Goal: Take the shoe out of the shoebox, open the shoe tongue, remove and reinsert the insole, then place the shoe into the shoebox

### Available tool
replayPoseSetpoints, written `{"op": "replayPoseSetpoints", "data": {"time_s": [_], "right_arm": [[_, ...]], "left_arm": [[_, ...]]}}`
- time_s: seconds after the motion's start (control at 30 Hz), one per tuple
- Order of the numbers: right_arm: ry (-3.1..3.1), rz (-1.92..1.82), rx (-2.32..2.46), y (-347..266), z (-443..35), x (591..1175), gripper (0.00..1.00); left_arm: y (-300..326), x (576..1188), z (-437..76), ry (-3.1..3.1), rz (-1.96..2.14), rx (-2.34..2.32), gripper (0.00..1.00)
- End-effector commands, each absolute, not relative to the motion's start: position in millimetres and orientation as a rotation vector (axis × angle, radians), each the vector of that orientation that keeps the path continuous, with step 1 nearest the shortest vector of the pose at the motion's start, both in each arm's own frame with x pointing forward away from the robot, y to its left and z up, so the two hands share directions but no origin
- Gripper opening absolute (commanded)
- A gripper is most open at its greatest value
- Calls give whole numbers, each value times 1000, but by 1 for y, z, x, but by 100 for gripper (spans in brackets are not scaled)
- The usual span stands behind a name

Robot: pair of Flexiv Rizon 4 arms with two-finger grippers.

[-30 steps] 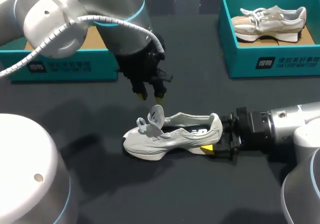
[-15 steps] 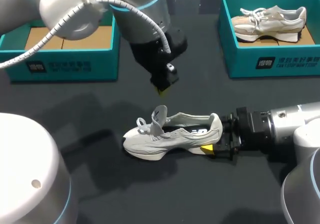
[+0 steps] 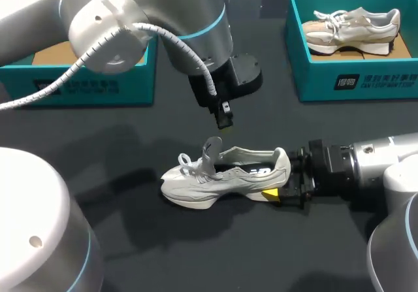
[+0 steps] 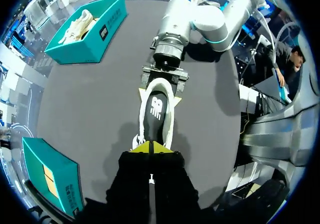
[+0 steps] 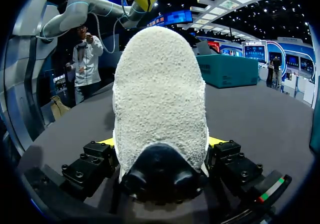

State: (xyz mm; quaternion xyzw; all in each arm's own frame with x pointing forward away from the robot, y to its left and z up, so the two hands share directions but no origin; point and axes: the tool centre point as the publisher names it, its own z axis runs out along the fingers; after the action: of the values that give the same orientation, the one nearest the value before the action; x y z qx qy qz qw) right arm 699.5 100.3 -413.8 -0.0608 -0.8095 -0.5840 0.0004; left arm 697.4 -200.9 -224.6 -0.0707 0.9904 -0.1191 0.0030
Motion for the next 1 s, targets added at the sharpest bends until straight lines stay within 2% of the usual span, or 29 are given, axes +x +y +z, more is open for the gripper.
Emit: {"op": "replayPoseSetpoints", "data": {"time_s": [0.03,0.4,0.77,1.0], "right_arm": [[-2545,-1829,-193,100,-413,699,0],[-2545,-1829,-193,100,-413,699,0],[-2545,-1829,-193,100,-413,699,0],[-2545,-1829,-193,100,-413,699,0]], "left_arm": [[-198,703,-231,3146,-443,18,0],[-226,698,-266,3193,-330,109,0],[-230,697,-268,3181,-331,39,0],[-243,692,-295,3209,-278,72,0]]}}
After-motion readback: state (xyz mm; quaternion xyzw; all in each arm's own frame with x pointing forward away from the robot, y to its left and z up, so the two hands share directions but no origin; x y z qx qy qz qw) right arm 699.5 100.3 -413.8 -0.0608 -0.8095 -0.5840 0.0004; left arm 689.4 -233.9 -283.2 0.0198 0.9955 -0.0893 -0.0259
